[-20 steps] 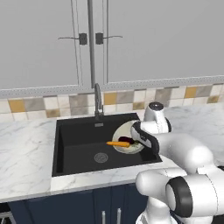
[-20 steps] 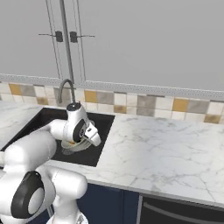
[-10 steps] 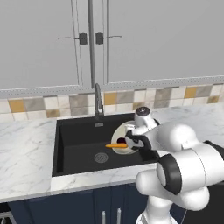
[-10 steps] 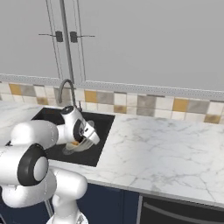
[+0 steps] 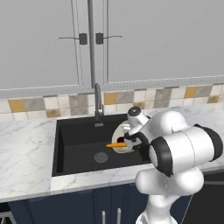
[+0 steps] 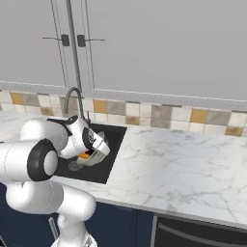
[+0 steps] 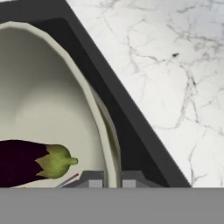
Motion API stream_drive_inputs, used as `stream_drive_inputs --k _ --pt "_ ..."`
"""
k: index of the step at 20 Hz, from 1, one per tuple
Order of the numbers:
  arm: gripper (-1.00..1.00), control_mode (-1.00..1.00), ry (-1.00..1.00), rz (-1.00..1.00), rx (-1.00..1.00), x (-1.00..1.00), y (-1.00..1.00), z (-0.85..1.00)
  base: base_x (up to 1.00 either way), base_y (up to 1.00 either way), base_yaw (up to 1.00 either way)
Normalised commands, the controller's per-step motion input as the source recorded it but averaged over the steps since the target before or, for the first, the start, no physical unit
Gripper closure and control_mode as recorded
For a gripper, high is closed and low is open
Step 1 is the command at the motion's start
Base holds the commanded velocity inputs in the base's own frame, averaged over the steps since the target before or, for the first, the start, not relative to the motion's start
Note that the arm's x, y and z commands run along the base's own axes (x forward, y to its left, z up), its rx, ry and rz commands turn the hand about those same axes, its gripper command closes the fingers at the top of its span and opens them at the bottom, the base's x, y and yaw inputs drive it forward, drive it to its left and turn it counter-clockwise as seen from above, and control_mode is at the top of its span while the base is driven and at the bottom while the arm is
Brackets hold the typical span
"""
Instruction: Dump the carrot and eggplant from the bowl so the bowl can be washed. Place the bowl in the sink after clearing the leftovers.
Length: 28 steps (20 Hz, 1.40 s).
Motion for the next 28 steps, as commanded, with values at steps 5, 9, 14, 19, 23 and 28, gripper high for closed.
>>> stream_drive_inputs --k 5,9,14,19,23,28 --pt "1.0 -1.0 0.08 0.0 -0.09 0.0 0.0 -0.26 0.0 0.0 0.0" --pt "1.0 -1.0 0.04 0.0 -0.07 0.0 0.03 -0.15 0.0 0.0 0.0" --pt "1.0 -1.0 0.02 0.0 -0.17 0.01 0.04 -0.23 0.0 0.0 0.0" --pt "1.0 -1.0 0.0 0.0 -0.12 0.27 0.05 -0.05 0.0 0.0 0.0" --pt "1.0 -1.0 0.01 -0.01 -0.22 0.38 0.2 -0.19 0.0 0.0 0.0" --pt "1.0 -1.0 0.05 0.0 -0.29 0.2 0.17 -0.36 0.0 0.0 0.0"
